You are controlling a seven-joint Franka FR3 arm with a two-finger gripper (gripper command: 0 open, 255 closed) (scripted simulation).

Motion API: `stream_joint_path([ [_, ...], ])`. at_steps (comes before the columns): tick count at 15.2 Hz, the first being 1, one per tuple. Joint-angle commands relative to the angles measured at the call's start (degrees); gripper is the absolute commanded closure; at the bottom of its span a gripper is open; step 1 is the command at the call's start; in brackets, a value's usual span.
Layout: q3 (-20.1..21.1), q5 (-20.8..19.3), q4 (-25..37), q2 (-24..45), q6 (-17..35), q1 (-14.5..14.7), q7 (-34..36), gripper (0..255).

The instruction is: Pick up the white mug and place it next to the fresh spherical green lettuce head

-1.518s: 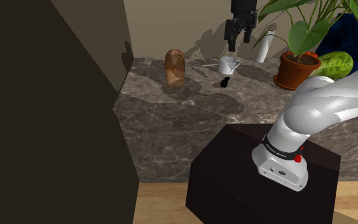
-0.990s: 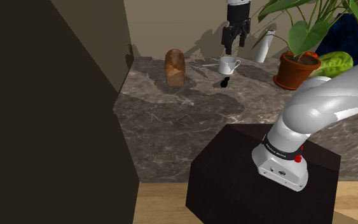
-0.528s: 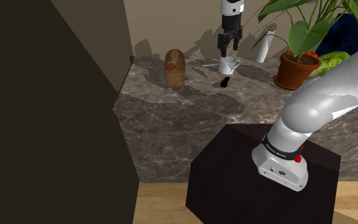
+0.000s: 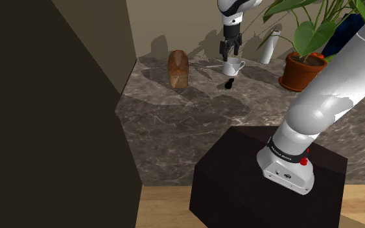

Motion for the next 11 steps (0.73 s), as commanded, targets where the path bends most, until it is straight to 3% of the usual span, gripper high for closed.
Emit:
stream_joint_path([
  [1, -1.43, 0.66, 2.38, 4.25, 1.91, -0.72, -2.43, 0],
  [8, -3.94, 5.39, 13.15, 19.74, 6.10, -3.75, -9.88, 0],
  [11, -3.96, 5.90, 13.13, 21.43, 7.74, -4.28, -10.50, 0],
])
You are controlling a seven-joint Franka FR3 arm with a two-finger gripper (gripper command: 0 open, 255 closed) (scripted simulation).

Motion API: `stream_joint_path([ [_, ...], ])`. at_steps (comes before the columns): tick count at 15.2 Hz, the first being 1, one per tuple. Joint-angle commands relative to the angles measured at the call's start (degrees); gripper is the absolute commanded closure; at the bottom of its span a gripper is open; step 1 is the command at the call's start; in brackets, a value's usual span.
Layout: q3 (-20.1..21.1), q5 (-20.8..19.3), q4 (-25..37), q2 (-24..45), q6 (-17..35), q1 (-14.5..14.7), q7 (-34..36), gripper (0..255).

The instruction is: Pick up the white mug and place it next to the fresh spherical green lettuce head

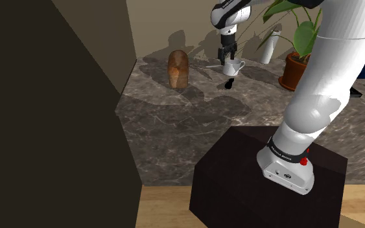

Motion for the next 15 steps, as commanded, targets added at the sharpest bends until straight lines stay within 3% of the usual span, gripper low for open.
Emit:
stream_joint_path([
  [1, -0.07, 0.20, -0.67, 0.70, 1.39, -0.27, -0.32, 0],
  [6, -0.10, 0.51, -2.78, 1.97, 4.74, -0.61, -0.56, 0],
  [13, -0.10, 0.52, -2.77, 1.98, 4.73, -0.61, -0.56, 0],
  [14, -0.10, 0.52, -2.76, 1.98, 4.73, -0.61, -0.56, 255],
  [15, -0.10, 0.52, -2.77, 1.98, 4.73, -0.61, -0.56, 255],
])
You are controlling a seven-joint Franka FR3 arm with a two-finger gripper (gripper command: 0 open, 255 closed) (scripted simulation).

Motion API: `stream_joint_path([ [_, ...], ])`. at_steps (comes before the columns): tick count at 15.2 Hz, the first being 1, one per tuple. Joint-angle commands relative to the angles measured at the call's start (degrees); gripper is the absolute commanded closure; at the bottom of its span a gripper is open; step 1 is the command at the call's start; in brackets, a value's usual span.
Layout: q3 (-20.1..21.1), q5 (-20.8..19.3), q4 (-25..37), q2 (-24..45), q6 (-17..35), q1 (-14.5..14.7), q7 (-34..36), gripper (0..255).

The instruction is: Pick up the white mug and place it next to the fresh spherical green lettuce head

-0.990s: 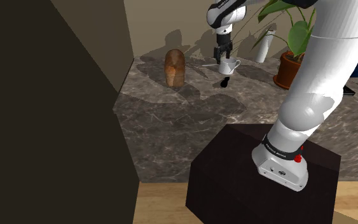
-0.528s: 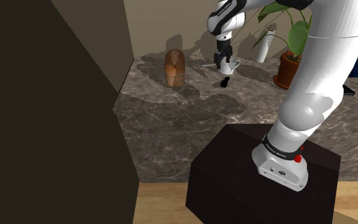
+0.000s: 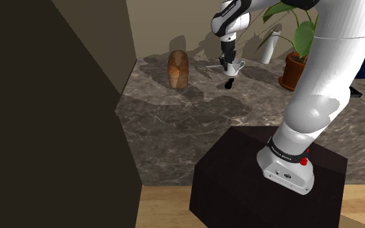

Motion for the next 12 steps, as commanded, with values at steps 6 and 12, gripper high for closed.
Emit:
stream_joint_path([
  [6, 0.00, 0.00, 0.00, 0.00, 0.00, 0.00, 0.00, 255],
  [12, -0.14, -0.49, 1.22, -1.61, -2.75, 0.20, 0.05, 255],
])
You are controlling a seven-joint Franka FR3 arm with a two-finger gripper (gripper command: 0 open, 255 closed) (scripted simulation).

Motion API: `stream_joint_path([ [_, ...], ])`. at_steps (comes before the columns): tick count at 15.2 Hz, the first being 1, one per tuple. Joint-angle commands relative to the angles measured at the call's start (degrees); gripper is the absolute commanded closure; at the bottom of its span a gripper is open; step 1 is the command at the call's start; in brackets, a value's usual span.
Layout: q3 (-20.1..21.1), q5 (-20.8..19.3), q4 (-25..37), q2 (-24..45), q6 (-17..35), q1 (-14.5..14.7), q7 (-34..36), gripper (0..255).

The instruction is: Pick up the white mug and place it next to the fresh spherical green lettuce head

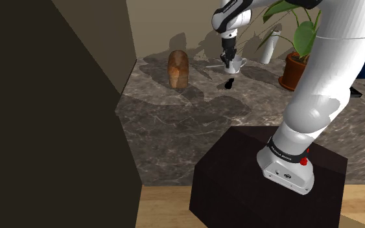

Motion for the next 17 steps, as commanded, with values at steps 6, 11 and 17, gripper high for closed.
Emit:
stream_joint_path([
  [6, -0.11, -0.69, 2.56, -2.39, -4.85, 0.35, 0.09, 255],
  [11, -0.17, -1.09, 4.75, -3.84, -8.41, 0.51, 0.00, 255],
  [17, -0.19, -1.44, 7.81, -5.20, -12.74, 0.66, -0.21, 255],
])
